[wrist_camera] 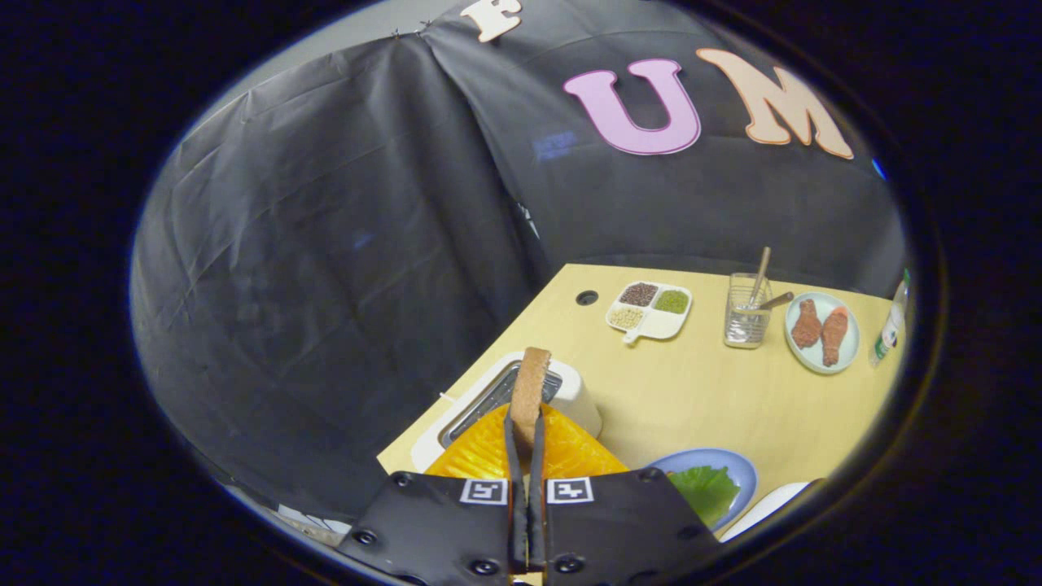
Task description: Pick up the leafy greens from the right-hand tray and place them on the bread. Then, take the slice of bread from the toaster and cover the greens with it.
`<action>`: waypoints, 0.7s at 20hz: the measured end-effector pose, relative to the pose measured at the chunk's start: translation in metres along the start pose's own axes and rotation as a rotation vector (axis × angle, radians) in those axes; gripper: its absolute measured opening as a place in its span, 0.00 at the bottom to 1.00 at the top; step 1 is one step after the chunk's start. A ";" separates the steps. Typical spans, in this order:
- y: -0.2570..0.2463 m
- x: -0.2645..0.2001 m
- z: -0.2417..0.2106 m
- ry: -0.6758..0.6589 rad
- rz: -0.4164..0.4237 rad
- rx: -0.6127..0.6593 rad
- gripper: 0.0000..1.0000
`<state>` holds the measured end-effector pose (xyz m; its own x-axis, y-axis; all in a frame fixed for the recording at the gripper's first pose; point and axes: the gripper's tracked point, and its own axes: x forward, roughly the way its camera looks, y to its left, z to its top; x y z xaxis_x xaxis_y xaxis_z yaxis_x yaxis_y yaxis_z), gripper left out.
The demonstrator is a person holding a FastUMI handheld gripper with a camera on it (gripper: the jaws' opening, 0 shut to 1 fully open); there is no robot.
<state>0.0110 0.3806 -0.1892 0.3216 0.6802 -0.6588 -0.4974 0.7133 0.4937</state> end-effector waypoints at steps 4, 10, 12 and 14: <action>-0.025 -0.023 -0.003 -0.014 -0.034 -0.024 0.04; -0.060 -0.037 -0.028 -0.002 -0.089 -0.034 0.04; -0.071 -0.034 -0.043 0.007 -0.100 -0.002 0.04; -0.087 -0.034 -0.055 0.019 -0.118 0.026 0.04</action>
<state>-0.0010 0.2863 -0.2407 0.3617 0.5879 -0.7236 -0.4362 0.7927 0.4260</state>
